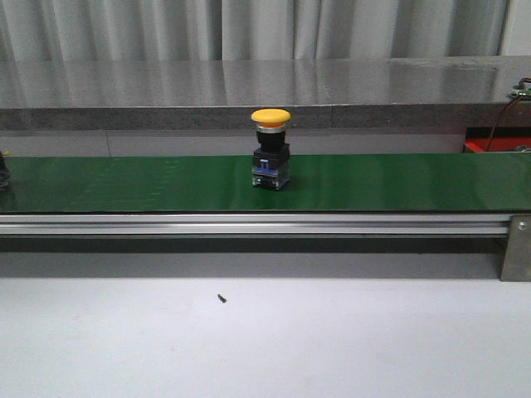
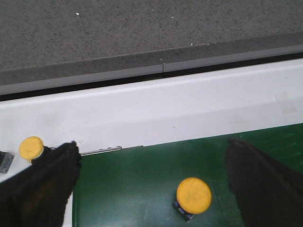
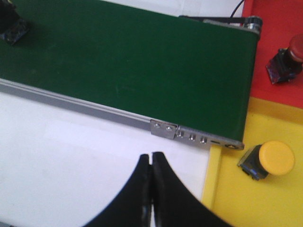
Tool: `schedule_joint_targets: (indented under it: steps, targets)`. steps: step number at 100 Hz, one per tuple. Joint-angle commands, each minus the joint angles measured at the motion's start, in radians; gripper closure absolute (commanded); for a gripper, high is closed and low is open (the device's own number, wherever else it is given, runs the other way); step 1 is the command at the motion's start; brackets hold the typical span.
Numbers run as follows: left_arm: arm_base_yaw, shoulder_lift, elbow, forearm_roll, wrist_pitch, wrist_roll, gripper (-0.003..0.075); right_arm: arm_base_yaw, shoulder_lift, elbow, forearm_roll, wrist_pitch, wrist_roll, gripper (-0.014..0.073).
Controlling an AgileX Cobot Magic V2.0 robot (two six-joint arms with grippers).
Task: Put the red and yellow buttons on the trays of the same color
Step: 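Place the second yellow button on the belt and open the left gripper, then lower the right gripper onto the first yellow button on the belt and grasp it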
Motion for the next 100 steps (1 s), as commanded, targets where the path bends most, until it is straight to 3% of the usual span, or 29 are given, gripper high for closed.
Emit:
schedule_joint_targets:
  steps: [1, 38, 56, 74, 86, 100]
  targets:
    - [-0.005, -0.117, 0.095, -0.026, -0.14, 0.028, 0.012, 0.0, -0.013, -0.027, -0.002, -0.083, -0.011, 0.0662]
    - [-0.005, -0.506, 0.628, -0.049, -0.476, 0.031, 0.0121, 0.0, -0.013, -0.027, -0.002, -0.085, -0.011, 0.0662]
    - [-0.018, -0.574, 0.689, -0.047, -0.503, 0.031, 0.0121, 0.0, -0.007, -0.026, -0.002, -0.105, -0.011, 0.0662]
    - [-0.109, -0.55, 0.689, -0.033, -0.505, 0.031, 0.0122, 0.0, -0.006, -0.026, -0.001, -0.11, -0.011, 0.065]
    - [-0.15, -0.521, 0.689, -0.024, -0.524, 0.031, 0.0122, 0.0, -0.006, -0.026, -0.001, -0.106, -0.011, 0.0519]
    - [-0.178, -0.498, 0.689, -0.024, -0.528, 0.031, 0.0122, 0.0, -0.006, -0.027, 0.069, -0.104, -0.011, 0.0212]
